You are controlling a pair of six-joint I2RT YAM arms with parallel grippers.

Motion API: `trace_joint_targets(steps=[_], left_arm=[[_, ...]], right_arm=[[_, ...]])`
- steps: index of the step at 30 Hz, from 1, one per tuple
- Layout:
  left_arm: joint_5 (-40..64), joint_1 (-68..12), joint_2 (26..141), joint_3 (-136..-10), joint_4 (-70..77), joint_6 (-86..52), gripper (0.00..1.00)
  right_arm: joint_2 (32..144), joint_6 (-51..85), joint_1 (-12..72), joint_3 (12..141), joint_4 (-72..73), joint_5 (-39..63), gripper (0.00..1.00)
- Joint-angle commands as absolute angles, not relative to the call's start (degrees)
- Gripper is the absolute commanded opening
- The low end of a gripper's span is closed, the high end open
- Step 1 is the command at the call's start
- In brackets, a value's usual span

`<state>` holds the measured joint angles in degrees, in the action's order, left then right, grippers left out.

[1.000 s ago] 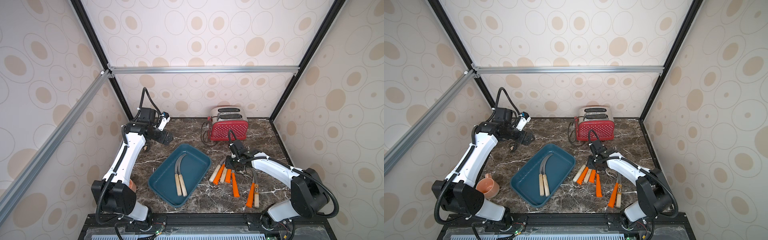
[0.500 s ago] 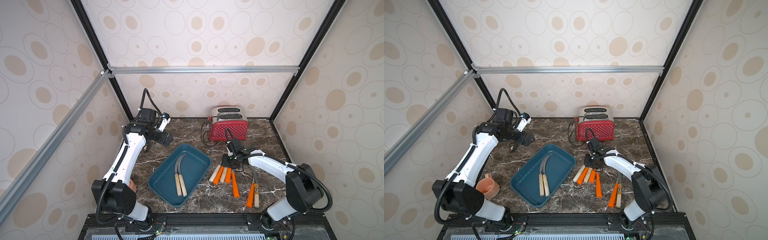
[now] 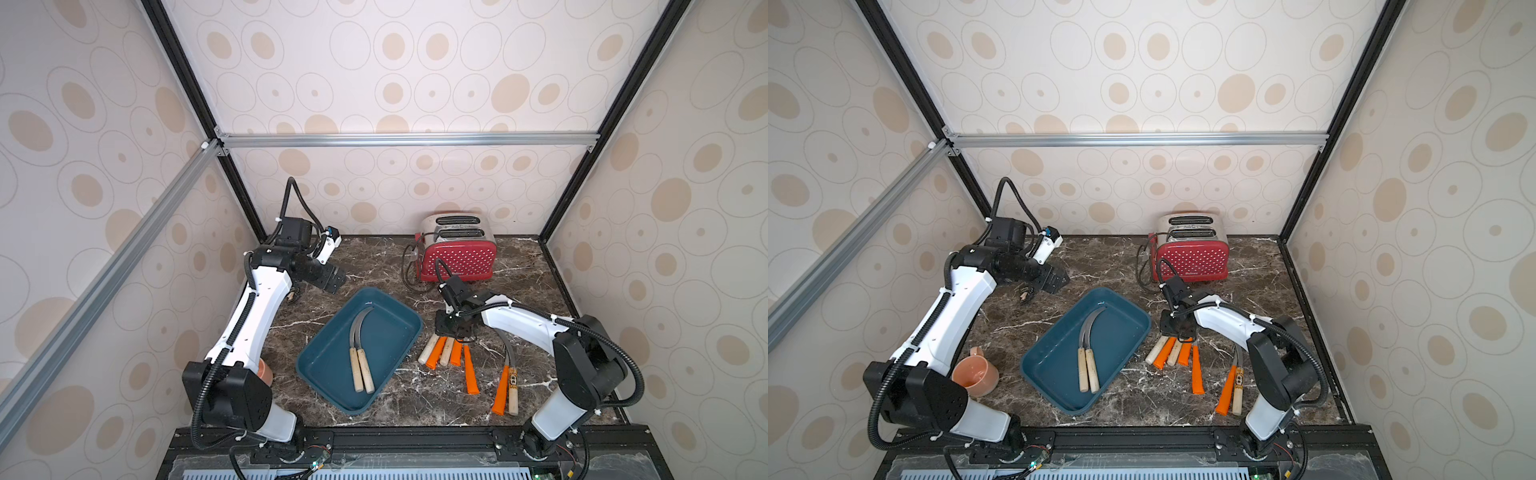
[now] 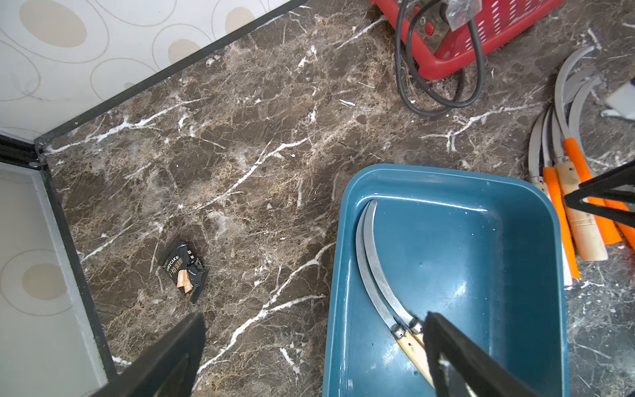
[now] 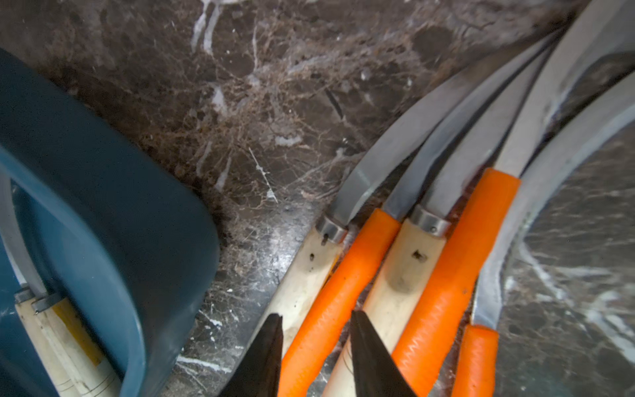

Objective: Put small sickles into storage boxes
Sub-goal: Pick up the sickle at the center of the board.

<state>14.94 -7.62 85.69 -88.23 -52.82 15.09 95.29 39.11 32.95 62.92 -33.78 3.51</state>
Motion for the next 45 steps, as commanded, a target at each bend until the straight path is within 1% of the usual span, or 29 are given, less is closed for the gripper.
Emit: trace_joint_targets(steps=[1,14,19,25,34,45], left_arm=[[15.7,-8.0,84.6,-88.7,-53.7,16.6,0.99],[16.1,-8.2,85.2,-88.6,-53.6,16.0,0.99],[16.2,-8.2,85.3,-88.7,-53.6,15.9,0.99],[16.3,-8.4,85.9,-89.2,-53.7,15.7,0.99],[16.5,-8.6,86.4,-88.9,-53.8,16.1,0.99],[16.2,-8.9,86.3,-88.7,-53.9,16.5,0.99]], right_arm=[[94.3,39.1,33.0,63.8,-37.1,-0.3,0.35],[93.0,39.6,31.6,60.8,-38.5,-2.5,0.32],[89.2,40.7,29.5,56.6,-37.2,-2.6,0.32],[86.3,41.1,29.3,53.8,-41.3,-4.4,0.36],[81.2,45.2,29.7,46.4,-43.8,-2.0,0.4],[81.0,46.7,34.2,47.1,-47.0,-1.7,0.42]])
